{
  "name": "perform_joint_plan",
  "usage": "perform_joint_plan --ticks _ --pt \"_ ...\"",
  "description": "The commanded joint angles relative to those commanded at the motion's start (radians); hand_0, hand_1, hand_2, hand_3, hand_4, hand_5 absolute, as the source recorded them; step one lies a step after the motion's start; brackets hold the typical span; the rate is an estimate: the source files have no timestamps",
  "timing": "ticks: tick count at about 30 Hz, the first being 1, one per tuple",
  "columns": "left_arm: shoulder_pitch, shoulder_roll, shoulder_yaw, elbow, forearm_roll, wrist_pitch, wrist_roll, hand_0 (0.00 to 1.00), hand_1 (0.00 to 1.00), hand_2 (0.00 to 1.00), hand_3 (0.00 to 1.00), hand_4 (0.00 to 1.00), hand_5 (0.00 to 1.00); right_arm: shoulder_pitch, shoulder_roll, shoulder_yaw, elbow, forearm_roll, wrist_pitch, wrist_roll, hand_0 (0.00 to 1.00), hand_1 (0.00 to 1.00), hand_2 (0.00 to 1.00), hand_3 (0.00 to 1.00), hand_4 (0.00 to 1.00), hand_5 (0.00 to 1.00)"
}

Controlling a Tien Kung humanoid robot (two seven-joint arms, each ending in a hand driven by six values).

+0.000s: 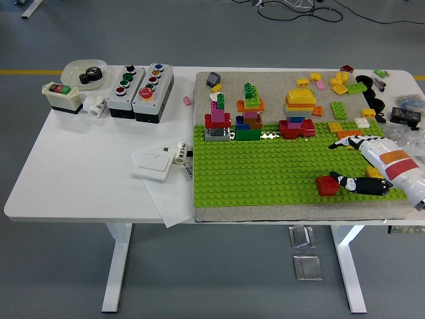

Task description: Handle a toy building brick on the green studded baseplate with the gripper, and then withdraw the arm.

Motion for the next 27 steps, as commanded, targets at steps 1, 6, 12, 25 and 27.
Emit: perform_joint_plan --ticks 1,6,12,25,27 --pt "0.001 0.000 0.002 0.000 0.000 0.000 0.000 0.794 0.677 0.588 0.533 0.527 0.504 0.007 0.013 0.010 -0.014 0.028 0.004 -0.004 0.765 0.715 0.775 0.790 0.793 0.346" --pt "0.002 -0.001 0.007 0.000 -0.001 0.002 -0.001 0.797 0.677 0.588 0.532 0.529 0.506 0.035 0.062 0.037 -0.067 0.184 0.021 0.003 0.773 0.725 0.779 0.774 0.811 0.378" --pt "0.005 -0.001 -0.001 0.000 0.008 0.004 0.000 0.795 0.678 0.588 0.532 0.528 0.505 0.062 0.094 0.035 -0.110 0.367 0.039 0.031 0.825 0.757 0.794 0.783 0.887 0.502" --pt "0.005 0.002 -0.009 0.000 0.024 0.003 0.009 0.794 0.675 0.587 0.532 0.528 0.505 0.076 0.133 0.031 -0.103 0.681 0.045 0.063 0.841 0.779 0.816 0.799 0.919 0.587" --pt "0.005 0.003 -0.004 0.000 0.022 0.003 0.010 0.794 0.675 0.587 0.532 0.528 0.505 0.075 0.134 0.038 -0.097 0.747 0.054 0.066 0.841 0.779 0.816 0.799 0.919 0.587"
